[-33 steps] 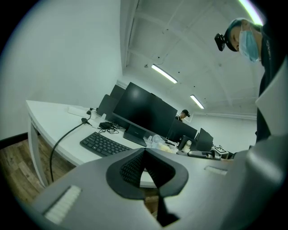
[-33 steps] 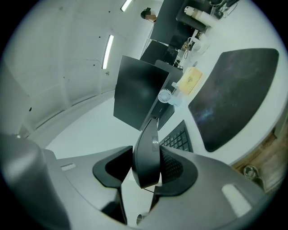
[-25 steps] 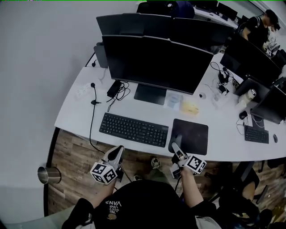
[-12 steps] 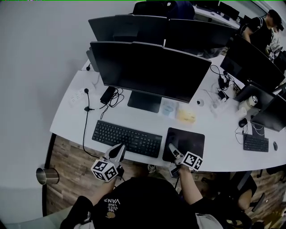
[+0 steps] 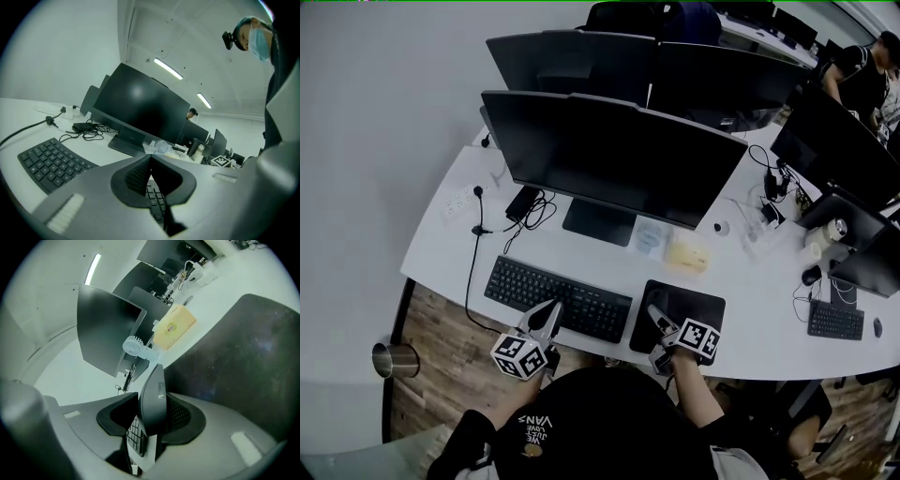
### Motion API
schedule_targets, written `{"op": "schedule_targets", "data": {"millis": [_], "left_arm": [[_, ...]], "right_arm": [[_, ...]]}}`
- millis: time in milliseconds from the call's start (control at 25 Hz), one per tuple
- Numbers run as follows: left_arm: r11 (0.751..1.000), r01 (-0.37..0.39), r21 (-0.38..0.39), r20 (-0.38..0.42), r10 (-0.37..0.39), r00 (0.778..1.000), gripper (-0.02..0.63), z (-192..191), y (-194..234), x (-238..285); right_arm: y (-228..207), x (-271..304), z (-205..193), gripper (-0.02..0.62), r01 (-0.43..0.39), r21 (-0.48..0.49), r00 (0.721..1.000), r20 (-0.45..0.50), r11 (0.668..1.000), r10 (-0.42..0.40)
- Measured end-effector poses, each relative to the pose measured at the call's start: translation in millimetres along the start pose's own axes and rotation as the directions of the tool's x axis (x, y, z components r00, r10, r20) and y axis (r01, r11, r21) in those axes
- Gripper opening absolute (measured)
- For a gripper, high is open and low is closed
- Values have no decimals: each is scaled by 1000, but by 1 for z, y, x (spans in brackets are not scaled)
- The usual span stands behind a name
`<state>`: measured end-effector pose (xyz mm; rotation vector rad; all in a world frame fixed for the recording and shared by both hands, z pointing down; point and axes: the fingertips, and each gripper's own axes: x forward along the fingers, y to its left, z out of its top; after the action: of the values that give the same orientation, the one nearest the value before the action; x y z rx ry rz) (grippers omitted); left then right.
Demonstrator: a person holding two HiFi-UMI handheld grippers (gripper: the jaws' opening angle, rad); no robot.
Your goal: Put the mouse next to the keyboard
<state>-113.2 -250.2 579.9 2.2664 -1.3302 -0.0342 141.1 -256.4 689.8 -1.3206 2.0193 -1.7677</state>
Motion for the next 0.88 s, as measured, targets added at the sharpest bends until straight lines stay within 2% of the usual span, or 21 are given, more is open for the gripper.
{"op": "schedule_targets", "data": {"millis": [200,480,640,880], "left_arm": [[1000,-19,-13,-3,19,1000,2,-10,-7,12],[1000,4,-18,-28,-5,1000,2,-14,-17,27],[999,29,-16,-42,-29,999,2,-9,-11,34],[996,89,-10,-67,-89,994,2,2,-4,41]], "right_arm": [[-2,10,1,179,-14,18,999,-40,1000,15],[-11,12,-8,184,97,14,991,-97,995,-95],[-8,13,-10,224,122,-29,987,-102,992,-124],[-9,7,-16,276,243,-157,960,-101,957,-260]]}}
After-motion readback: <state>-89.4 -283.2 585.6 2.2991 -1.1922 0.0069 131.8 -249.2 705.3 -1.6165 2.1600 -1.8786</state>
